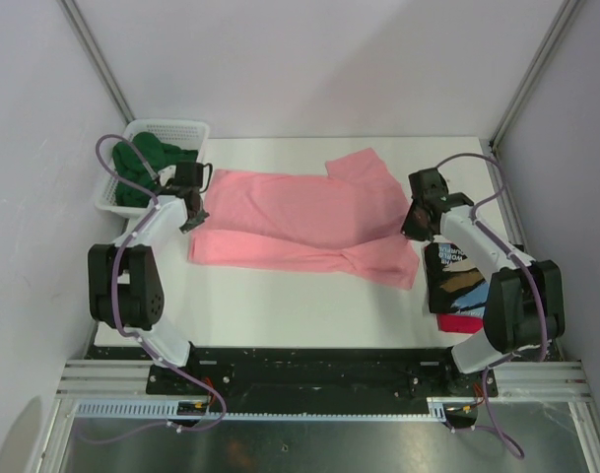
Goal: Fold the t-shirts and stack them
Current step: Fold the flattened tshirt in 1/3 of the way
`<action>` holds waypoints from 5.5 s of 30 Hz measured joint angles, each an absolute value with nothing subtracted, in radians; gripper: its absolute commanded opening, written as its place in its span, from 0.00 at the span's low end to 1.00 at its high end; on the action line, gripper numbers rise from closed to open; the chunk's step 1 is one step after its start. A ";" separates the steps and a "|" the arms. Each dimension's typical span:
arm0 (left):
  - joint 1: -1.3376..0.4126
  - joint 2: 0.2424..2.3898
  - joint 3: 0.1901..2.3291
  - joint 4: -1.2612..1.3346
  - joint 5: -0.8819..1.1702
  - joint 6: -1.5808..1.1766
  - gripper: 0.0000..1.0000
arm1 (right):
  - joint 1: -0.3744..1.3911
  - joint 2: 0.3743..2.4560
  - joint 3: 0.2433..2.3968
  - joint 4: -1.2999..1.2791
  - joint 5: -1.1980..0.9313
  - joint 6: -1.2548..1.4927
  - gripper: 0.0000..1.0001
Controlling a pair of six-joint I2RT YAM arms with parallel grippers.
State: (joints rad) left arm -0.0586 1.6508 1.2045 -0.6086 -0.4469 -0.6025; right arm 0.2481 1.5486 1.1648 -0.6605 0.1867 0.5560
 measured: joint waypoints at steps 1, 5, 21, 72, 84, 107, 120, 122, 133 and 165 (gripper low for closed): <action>-0.059 1.655 1.208 -0.608 -0.444 -0.603 0.00 | 0.243 1.536 1.152 -0.661 0.186 0.556 0.00; -0.059 1.679 1.221 -0.606 -0.432 -0.603 0.00 | 0.232 1.515 1.118 -0.659 0.183 0.556 0.00; -0.043 1.748 1.242 -0.601 -0.417 -0.602 0.00 | 0.234 1.578 1.133 -0.590 0.127 0.548 0.00; -0.024 1.789 1.305 -0.593 -0.414 -0.602 0.00 | 0.297 1.858 1.481 -0.678 0.163 0.478 0.00; -0.022 1.789 1.340 -0.593 -0.411 -0.602 0.00 | 0.249 1.756 1.365 -0.672 0.172 0.489 0.00; -0.010 1.847 1.403 -0.592 -0.378 -0.598 0.00 | 0.225 1.741 1.360 -0.623 0.133 0.495 0.00; 0.011 1.902 1.440 -0.605 -0.312 -0.591 0.00 | 0.225 1.869 1.482 -0.607 0.126 0.492 0.00; 0.013 1.903 1.444 -0.603 -0.305 -0.589 0.00 | 0.225 1.886 1.498 -0.609 0.127 0.492 0.00; 0.048 1.699 1.249 -0.586 -0.335 -0.581 0.00 | 0.240 1.677 1.365 -0.670 0.148 0.517 0.00; 0.093 1.468 1.080 -0.602 -0.340 -0.556 0.00 | 0.366 1.336 1.160 -0.812 0.255 0.651 0.00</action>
